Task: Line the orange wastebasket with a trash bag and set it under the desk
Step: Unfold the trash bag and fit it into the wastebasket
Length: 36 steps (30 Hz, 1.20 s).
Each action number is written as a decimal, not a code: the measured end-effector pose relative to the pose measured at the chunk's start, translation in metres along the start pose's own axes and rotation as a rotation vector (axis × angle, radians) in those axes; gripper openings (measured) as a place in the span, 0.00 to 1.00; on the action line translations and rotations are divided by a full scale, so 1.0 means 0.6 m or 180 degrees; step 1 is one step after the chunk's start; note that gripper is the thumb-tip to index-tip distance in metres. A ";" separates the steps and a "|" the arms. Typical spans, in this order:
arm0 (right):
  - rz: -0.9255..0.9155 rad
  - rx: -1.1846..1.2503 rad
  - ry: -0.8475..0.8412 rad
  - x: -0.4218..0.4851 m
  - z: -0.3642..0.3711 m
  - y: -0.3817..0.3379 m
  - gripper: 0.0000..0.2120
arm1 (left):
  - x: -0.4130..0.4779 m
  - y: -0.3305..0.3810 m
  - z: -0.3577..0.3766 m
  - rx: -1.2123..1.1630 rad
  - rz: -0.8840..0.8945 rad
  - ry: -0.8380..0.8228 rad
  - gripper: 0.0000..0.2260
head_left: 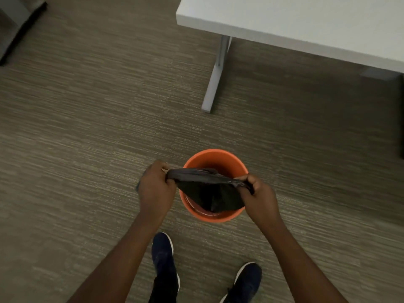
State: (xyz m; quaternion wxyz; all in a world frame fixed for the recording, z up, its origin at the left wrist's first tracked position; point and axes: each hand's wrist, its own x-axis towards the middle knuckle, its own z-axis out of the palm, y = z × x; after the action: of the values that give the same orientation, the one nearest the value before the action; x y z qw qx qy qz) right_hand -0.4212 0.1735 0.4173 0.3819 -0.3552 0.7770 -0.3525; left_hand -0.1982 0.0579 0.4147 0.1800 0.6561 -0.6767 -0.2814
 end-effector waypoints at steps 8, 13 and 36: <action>0.0274 -0.0019 -0.0562 -0.011 -0.002 -0.020 0.13 | 0.029 0.061 0.026 -0.3597 -0.2851 -0.0658 0.11; 0.0010 -0.0290 -0.0436 0.001 0.020 -0.055 0.33 | 0.016 0.100 0.048 -0.3692 -0.2604 -0.0946 0.08; 0.0162 -0.0539 -0.0226 0.071 -0.002 0.010 0.04 | 0.055 -0.018 0.047 -0.0246 -0.0211 -0.0248 0.06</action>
State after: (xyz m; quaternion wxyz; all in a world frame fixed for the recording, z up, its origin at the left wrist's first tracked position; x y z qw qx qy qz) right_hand -0.4436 0.1421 0.3983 0.3868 -0.3785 0.7988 -0.2629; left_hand -0.2092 0.0298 0.3819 0.1693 0.6593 -0.6498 -0.3384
